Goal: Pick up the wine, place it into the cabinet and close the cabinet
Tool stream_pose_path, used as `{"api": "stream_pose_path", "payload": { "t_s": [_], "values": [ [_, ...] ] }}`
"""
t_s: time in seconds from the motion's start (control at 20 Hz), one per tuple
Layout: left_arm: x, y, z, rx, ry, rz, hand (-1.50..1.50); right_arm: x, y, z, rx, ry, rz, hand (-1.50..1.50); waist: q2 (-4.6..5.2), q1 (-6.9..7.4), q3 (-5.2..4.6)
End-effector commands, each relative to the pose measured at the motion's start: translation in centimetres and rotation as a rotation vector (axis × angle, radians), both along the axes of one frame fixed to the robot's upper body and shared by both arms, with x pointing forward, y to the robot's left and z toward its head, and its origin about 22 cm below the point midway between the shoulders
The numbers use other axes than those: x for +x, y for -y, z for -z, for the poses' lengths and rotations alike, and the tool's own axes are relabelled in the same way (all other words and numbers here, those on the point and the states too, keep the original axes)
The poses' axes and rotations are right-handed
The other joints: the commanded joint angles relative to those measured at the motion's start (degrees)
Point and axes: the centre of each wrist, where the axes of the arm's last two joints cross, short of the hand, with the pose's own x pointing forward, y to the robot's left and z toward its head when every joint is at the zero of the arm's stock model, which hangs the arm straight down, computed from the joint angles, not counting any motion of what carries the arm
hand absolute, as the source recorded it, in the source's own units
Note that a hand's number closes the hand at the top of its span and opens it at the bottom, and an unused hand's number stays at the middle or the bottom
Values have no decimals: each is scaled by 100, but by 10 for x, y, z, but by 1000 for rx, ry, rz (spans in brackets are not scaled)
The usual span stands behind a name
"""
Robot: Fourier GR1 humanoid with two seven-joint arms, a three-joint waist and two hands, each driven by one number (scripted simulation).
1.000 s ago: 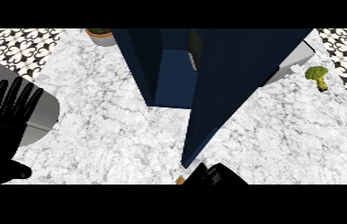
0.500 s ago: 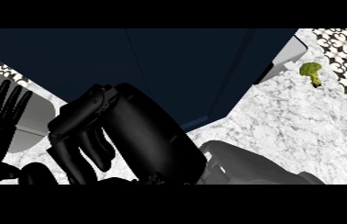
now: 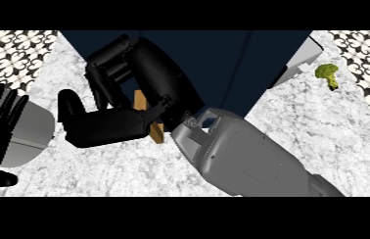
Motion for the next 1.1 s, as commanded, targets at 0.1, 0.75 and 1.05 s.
{"api": "stream_pose_path", "payload": {
  "t_s": [0.1, 0.75, 1.05],
  "values": [
    [-5, 6, 13, 3, 28, -19, -150, 33, 10, 30, -3, -53, 60, 150, 0, -25, 2],
    [14, 9, 3, 3, 22, 6, -150, 103, 61, 41, -65, 9, 132, 150, 42, -9, -1],
    [4, 17, 4, 1, 24, 47, -150, 113, 82, 53, -80, 7, 170, 150, 41, 51, 3]
  ]
}}
